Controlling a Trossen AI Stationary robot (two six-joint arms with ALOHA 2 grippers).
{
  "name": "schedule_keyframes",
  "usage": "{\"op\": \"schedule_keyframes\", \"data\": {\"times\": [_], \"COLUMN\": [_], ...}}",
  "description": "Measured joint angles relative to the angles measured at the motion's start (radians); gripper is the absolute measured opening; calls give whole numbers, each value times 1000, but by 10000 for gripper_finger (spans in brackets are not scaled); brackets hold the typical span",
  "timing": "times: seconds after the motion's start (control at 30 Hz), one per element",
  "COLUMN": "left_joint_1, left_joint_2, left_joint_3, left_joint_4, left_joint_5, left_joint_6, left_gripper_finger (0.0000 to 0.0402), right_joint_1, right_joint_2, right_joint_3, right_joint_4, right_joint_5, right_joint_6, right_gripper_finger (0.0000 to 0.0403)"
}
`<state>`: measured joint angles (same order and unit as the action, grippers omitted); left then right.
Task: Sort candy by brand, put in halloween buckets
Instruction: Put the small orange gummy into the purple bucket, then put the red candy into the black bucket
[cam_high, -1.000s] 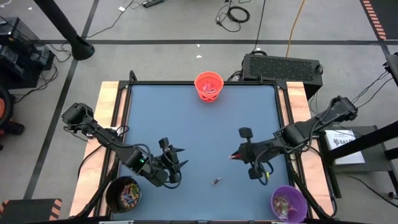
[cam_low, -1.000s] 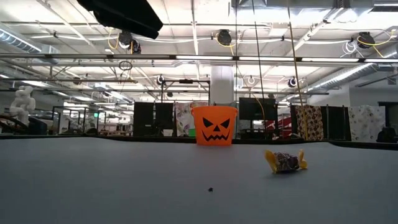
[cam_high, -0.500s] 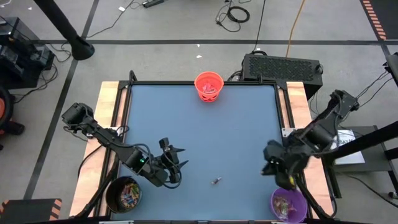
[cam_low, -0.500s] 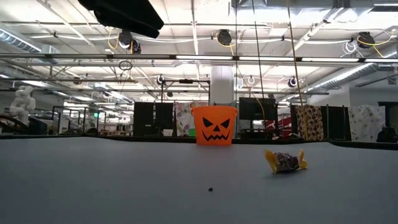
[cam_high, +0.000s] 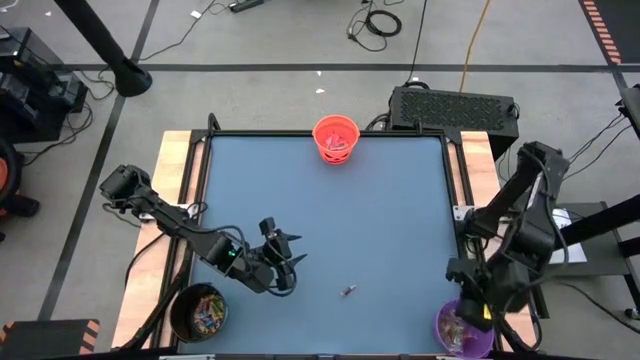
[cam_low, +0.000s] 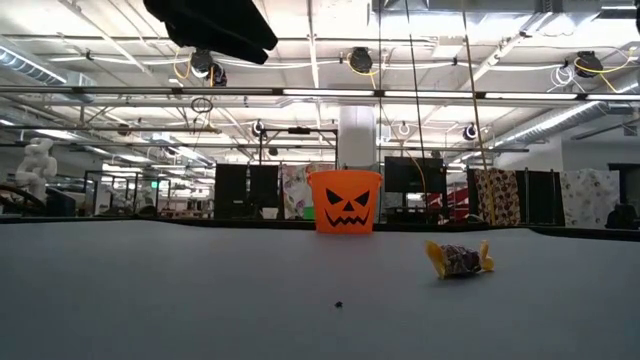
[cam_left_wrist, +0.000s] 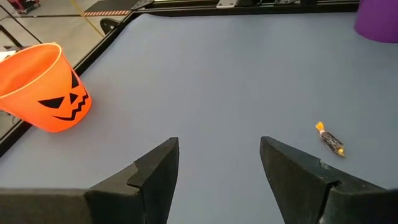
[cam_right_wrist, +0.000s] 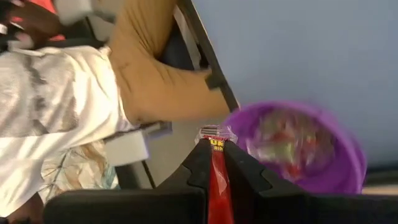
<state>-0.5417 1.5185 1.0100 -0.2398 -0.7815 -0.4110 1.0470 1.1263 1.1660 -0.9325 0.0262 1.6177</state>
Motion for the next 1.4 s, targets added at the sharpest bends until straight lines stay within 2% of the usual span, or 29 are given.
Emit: {"op": "schedule_keyframes", "data": {"times": [0.23, 0.43, 0.63, 0.8, 0.9, 1.0, 1.07, 1.17, 1.27, 1.4], "left_joint_1": [-1, -1, 0, 7, 23, 33, 38, 54, 74, 85], "left_joint_2": [0, 0, 0, 0, 15, 83, 150, 253, 343, 424], "left_joint_3": [0, 0, 0, 0, 0, 0, 0, 0, 0, 22], "left_joint_4": [-2, -3, -3, 0, 63, 222, 375, 569, 707, 747], "left_joint_5": [1, 1, 1, 12, 77, 200, 246, 253, 246, 245], "left_joint_6": [0, 0, 19, 28, 33, 122, 177, 209, 230, 234], "left_gripper_finger": [233, 233, 233, 233, 233, 233, 233, 233, 233, 233], "right_joint_1": [94, 122, 134, 133, 133, 133, 130, 112, 70, 0], "right_joint_2": [110, 249, 349, 339, 309, 292, 290, 291, 294, 295], "right_joint_3": [0, 0, 0, 0, 8, 36, 76, 119, 136, 136], "right_joint_4": [-1, -52, -100, -91, -95, -94, -102, -135, -152, -153], "right_joint_5": [-6, -4, -82, -46, 24, 112, 179, 325, 489, 722], "right_joint_6": [149, 269, 293, 275, 265, 256, 246, 172, 22, -199], "right_gripper_finger": [24, 35, 90, 138, 152, 155, 155, 155, 155, 155]}}
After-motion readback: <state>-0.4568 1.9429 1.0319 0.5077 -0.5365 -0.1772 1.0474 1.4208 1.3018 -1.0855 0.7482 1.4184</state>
